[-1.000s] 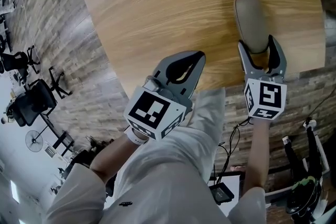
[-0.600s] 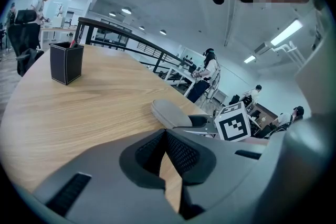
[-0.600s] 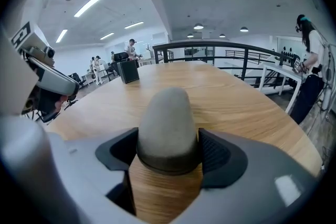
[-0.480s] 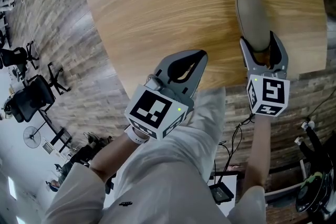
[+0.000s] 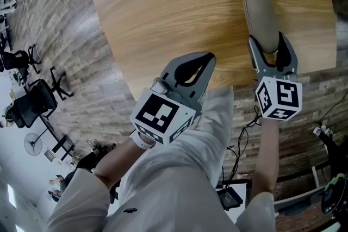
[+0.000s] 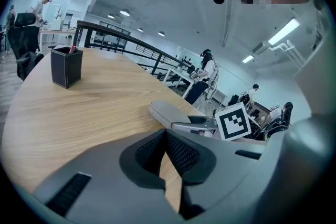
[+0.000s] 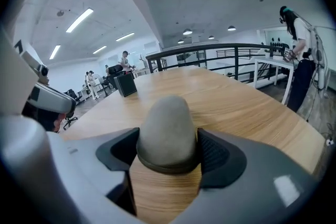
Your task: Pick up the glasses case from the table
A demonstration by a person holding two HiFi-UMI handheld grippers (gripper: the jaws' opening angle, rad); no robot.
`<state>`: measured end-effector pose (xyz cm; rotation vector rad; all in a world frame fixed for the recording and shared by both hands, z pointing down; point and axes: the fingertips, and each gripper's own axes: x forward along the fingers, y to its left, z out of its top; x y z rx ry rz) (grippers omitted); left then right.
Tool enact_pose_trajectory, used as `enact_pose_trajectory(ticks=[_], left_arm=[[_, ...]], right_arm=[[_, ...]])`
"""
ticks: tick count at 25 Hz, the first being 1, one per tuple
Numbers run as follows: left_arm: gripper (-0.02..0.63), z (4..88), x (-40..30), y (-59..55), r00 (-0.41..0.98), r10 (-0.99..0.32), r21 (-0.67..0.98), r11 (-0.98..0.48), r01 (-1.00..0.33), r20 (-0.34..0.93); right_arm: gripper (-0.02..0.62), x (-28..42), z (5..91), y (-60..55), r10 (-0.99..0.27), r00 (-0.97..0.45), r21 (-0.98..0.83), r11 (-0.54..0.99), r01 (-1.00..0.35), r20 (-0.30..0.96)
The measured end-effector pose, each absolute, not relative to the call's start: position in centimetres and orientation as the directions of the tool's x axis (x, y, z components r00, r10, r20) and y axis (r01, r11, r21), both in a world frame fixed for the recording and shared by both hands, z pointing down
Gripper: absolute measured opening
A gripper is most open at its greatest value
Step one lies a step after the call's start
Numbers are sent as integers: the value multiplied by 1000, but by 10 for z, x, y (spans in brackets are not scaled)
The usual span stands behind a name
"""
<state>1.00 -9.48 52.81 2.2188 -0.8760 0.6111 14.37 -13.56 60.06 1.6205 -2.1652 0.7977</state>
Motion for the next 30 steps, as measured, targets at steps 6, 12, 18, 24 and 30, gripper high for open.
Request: enact_pose_trajectory(ticks=[6,12,18,24,30], left_arm=[[6,516,10,-90,672,-421,402,-567,-719,609],[6,503,7,-91,683,-420,400,-583,-708,597],[6,487,9,-83,696,-423,402,-594,-697,580],[6,467,5,-78,704,-435,404,-599,-692,561],[6,445,-4,-77,705,-456,405,-593,-696,544]], right_arm=[[357,152,594,-122,-785,-310,-411,78,-908,536],[357,151,580,-116,-800,-290,-448,30,-894,525],[357,151,557,-105,-822,-285,-517,-12,-856,493],[357,145,524,-94,-842,-281,-545,-19,-838,461],[357,138,478,-90,-867,-284,-560,7,-829,409]])
